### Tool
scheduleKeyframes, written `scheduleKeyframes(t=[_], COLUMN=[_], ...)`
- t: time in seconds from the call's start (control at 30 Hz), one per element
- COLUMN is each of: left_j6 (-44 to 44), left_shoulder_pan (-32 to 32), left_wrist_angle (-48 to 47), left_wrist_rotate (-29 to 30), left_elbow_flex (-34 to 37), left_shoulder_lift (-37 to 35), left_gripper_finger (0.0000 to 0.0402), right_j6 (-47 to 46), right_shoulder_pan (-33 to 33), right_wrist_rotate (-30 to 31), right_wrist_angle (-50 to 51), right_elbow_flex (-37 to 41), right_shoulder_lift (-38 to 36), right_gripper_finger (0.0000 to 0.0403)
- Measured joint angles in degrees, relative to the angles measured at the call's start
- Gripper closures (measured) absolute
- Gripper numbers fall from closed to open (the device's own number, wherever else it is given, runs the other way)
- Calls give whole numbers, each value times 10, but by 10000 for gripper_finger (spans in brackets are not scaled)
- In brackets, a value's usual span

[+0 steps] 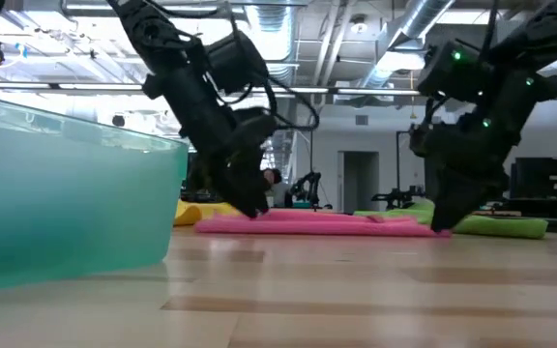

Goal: Fold microfiber towels
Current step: Fold the pink microfiber towel

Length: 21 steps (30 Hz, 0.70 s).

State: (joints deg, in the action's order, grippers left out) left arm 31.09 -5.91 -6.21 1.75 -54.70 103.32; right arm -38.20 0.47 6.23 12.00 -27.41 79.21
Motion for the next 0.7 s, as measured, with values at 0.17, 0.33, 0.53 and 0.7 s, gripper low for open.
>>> scheduleKeyframes(t=[0.17,0.33,0.53,0.7], left_j6=[0,0,-7,-33], left_shoulder_pan=[2,2,-9,-18], left_wrist_angle=[-6,-7,-1,-5], left_wrist_rotate=[-14,-30,-16,-4], left_elbow_flex=[-2,-1,-23,-32], left_shoulder_lift=[17,9,-28,-30], left_gripper_finger=[276,276,276,276], right_j6=[-30,-101,-240,-265], right_shoulder_pan=[15,22,-8,-20], right_wrist_rotate=[8,-8,-24,-28], right_wrist_angle=[6,26,86,115], right_elbow_flex=[-2,3,1,1], right_shoulder_lift=[6,-55,-140,-126], right_gripper_finger=[297,297,273,209])
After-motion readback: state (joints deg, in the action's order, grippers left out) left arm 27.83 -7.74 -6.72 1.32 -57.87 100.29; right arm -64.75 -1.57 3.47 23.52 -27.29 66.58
